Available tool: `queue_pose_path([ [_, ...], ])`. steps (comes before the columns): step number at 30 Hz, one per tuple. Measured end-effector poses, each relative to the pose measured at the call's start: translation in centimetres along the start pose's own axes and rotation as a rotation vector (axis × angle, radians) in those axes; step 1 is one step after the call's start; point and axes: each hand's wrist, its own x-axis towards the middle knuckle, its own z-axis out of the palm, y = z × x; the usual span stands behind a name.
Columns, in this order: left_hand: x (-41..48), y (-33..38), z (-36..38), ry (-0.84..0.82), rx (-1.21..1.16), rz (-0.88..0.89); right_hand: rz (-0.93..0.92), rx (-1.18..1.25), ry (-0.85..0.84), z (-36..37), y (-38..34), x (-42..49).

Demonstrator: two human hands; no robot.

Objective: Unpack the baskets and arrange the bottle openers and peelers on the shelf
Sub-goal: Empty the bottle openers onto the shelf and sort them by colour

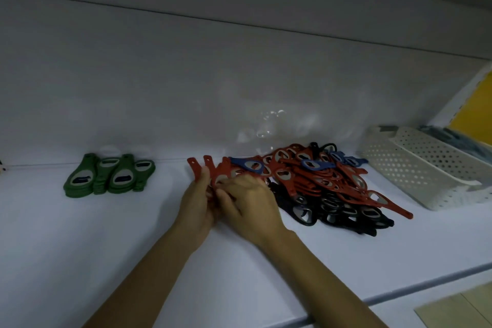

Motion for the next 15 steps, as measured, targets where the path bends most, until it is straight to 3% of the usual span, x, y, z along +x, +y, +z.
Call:
queue_pose_path([
  [3,0.1,0.2,-0.6,0.010,0.024,0.027,0.147,0.308,0.139,0.4,0.2,-0.5],
  [5,0.2,0.1,-0.6,0.013,0.013,0.029,0.270,0.174,0.269,0.4,0.7,-0.7],
  [6,0.2,0.2,-0.6,0.036,-0.008,0.020,0.323,0.076,0.243,0.3,1.2,-0.7],
  [10,0.4,0.4,-0.9,0.075,-0.141,-0.031,0.454,-0.234,-0.151,0.1,2.8,-0.9],
  [15,0.4,0.1,-0.9,0.039,-0.077,-0.012,0.385,-0.295,0.003,-0.3,2.0,-0.9],
])
